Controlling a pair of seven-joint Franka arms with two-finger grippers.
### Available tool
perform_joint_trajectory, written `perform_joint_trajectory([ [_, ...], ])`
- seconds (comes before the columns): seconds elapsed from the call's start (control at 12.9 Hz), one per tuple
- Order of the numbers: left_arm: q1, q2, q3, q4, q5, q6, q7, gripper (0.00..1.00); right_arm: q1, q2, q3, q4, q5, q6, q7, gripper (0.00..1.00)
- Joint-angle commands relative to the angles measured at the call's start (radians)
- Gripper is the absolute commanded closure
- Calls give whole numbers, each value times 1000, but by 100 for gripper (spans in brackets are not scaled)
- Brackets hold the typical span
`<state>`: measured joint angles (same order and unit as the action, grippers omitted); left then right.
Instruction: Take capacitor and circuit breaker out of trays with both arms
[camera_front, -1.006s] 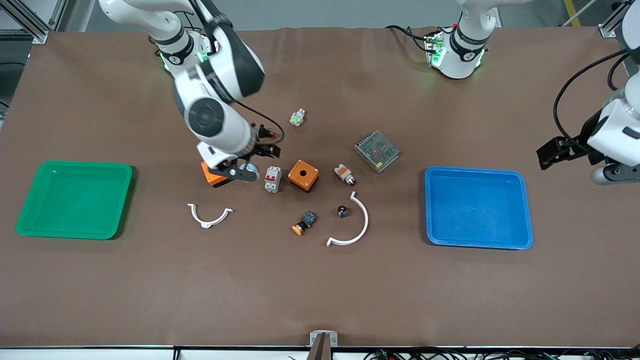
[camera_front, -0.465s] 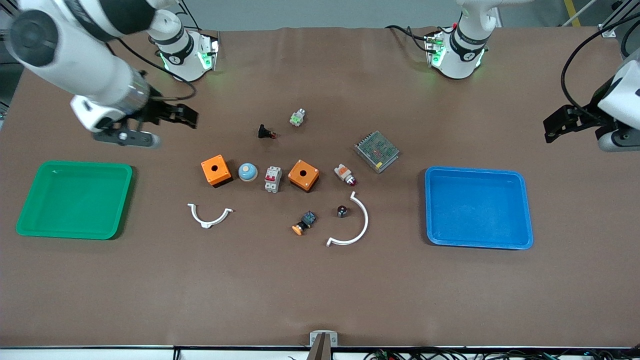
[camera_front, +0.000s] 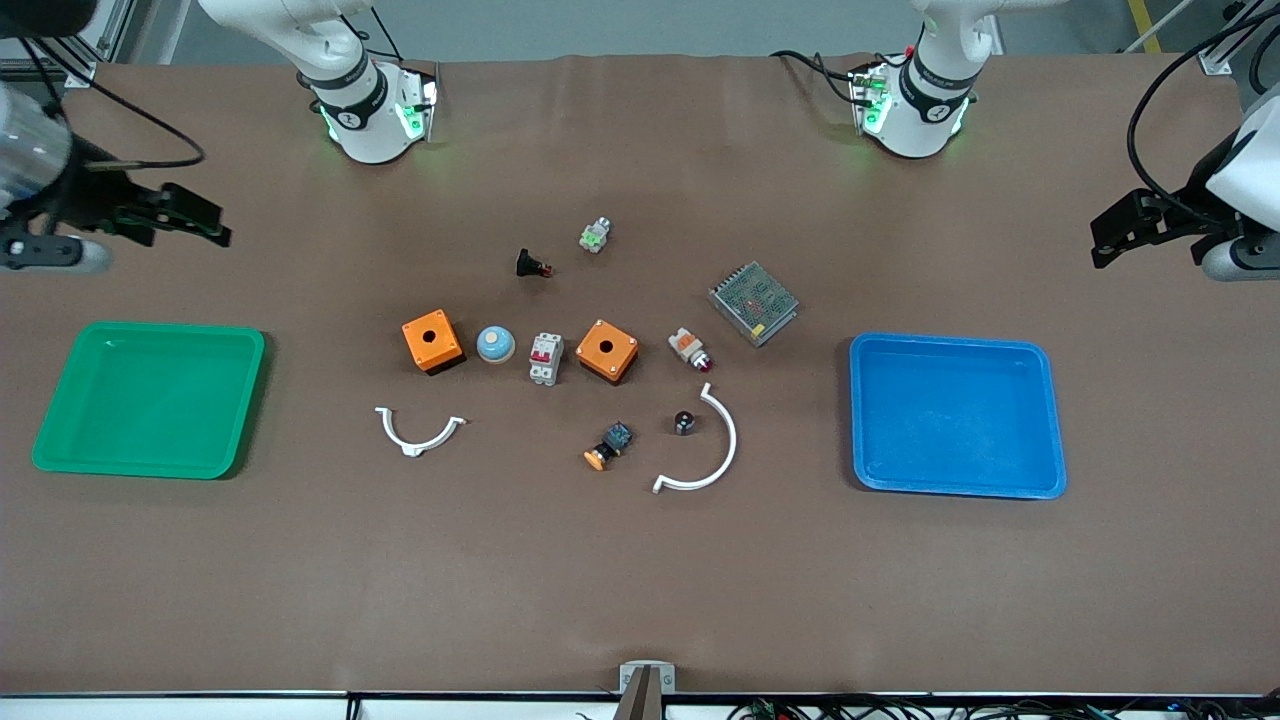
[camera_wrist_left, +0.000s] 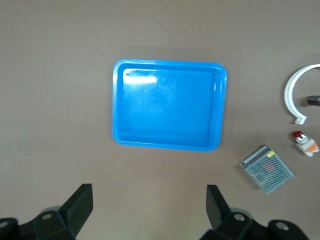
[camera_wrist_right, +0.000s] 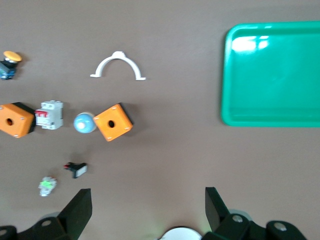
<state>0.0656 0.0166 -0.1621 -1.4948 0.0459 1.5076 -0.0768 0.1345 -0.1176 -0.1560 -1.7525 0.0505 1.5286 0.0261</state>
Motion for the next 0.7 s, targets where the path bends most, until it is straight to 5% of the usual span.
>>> perform_joint_trajectory([
  [0.0,5,-23,-2,-21,-28,11,-3,0,-38,-11,21,30,-38,8,-41,0],
  [0.62,0,-23,-11,-24,-49,0,-29,0,-46,68,21,214,-70,10,-40,0],
])
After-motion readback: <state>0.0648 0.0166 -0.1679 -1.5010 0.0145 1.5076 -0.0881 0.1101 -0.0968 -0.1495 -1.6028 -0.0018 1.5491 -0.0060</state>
